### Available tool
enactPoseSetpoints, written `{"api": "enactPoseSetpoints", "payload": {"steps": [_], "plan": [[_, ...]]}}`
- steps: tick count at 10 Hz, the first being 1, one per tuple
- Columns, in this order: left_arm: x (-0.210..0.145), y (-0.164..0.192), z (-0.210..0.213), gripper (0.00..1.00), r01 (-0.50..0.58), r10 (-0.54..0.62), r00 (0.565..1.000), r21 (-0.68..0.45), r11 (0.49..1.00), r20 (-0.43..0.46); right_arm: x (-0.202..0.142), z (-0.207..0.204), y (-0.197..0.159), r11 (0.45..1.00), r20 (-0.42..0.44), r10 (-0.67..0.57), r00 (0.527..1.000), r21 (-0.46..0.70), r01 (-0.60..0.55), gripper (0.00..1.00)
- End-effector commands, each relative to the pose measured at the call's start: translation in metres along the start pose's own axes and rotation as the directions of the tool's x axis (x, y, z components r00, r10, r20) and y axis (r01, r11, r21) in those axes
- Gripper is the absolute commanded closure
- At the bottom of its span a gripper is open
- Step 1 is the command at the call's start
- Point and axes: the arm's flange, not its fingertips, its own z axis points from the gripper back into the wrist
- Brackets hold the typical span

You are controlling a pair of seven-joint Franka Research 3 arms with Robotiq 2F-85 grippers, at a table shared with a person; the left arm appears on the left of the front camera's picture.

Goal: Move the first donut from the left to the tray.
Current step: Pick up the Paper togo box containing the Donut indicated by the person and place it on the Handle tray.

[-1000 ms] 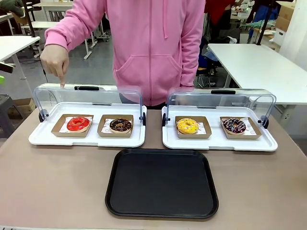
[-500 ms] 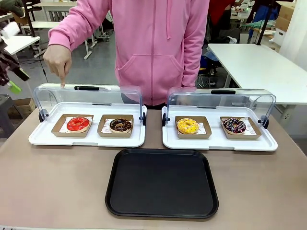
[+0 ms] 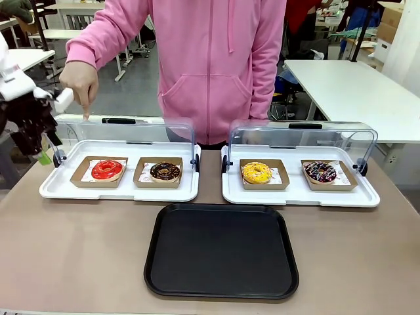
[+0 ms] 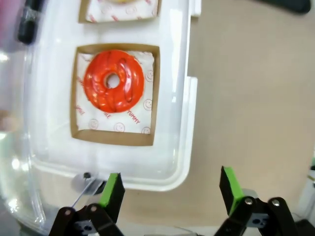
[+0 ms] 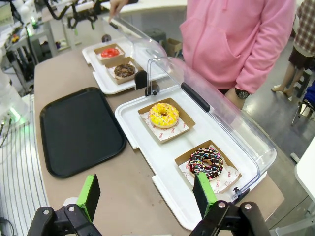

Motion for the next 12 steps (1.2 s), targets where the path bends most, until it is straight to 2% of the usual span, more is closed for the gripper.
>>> {"api": "enactPoseSetpoints", "payload": {"steps": [1, 2, 3, 4, 7, 10, 12], "plan": [[-0.004, -0.002, -0.019, 0.0, 0.069, -0.069, 0.998, 0.014, 0.998, -0.006, 0.001, -0.001, -0.002, 1.0, 0.023, 0.025, 0.999, 0.0, -0.025, 0.0], [-0.002, -0.001, -0.027, 0.0, 0.094, -0.094, 0.995, 0.029, 0.995, 0.013, 0.001, -0.001, -0.002, 1.0, 0.023, 0.025, 0.999, 0.0, -0.025, 0.0], [-0.002, -0.006, -0.017, 0.0, 0.051, -0.05, 0.998, -0.043, 0.998, 0.031, 0.001, -0.001, -0.002, 1.0, 0.023, 0.025, 0.999, 0.0, -0.025, 0.0], [0.0, 0.0, -0.026, 0.0, 0.054, -0.054, 0.999, 0.003, 0.999, -0.008, 0.001, -0.001, -0.002, 1.0, 0.023, 0.025, 0.999, 0.0, -0.025, 0.0], [0.005, -0.006, -0.041, 0.0, 0.074, -0.073, 0.997, 0.009, 0.997, -0.016, 0.001, -0.001, -0.002, 1.0, 0.023, 0.025, 0.999, 0.0, -0.025, 0.0], [0.015, -0.013, -0.055, 0.0, 0.11, -0.111, 0.993, 0.037, 0.993, 0.025, 0.001, -0.001, -0.002, 1.0, 0.023, 0.025, 0.999, 0.0, -0.025, 0.0], [0.018, -0.009, -0.07, 0.0, 0.108, -0.109, 0.994, 0.059, 0.992, 0.014, 0.001, -0.001, -0.002, 1.0, 0.023, 0.025, 0.999, 0.0, -0.025, 0.0]]}}
